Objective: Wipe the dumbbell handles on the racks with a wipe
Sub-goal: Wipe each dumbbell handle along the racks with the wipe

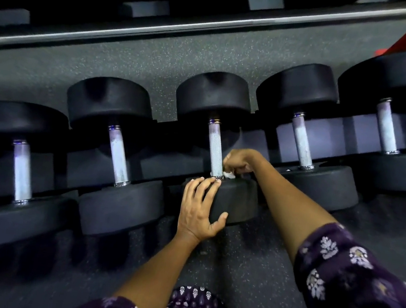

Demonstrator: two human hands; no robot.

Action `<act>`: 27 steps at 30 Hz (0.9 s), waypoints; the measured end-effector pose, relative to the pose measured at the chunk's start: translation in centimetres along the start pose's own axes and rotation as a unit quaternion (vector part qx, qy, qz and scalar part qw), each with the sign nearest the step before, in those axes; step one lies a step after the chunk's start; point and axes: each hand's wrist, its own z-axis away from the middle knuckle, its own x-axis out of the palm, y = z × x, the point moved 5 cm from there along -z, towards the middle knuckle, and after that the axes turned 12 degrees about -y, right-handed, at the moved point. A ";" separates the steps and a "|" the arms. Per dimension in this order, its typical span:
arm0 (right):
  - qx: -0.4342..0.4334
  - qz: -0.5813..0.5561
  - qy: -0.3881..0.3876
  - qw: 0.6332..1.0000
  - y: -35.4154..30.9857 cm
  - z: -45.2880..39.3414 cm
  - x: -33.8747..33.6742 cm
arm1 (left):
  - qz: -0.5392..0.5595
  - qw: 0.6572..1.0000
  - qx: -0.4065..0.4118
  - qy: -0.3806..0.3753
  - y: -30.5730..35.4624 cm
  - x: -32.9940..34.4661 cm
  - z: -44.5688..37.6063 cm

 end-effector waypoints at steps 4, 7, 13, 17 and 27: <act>-0.015 -0.089 -0.023 0.996 1.1 0.3 -0.2 | -0.005 1.000 0.005 0.007 0.1 -0.1 0.0; -0.002 -0.181 -0.037 0.983 2.4 0.7 -0.4 | -0.006 1.000 0.002 0.011 0.1 0.0 0.0; -0.088 -0.412 0.082 0.903 0.7 -0.2 -1.3 | -0.006 1.000 -0.006 0.003 0.1 0.0 0.1; -0.057 -0.334 0.084 0.937 1.1 0.5 -0.3 | -0.013 1.000 -0.006 0.010 0.1 0.0 0.1; -0.125 -0.388 0.221 0.886 -1.5 0.9 -2.8 | -0.012 1.000 -0.004 0.013 0.0 0.1 0.1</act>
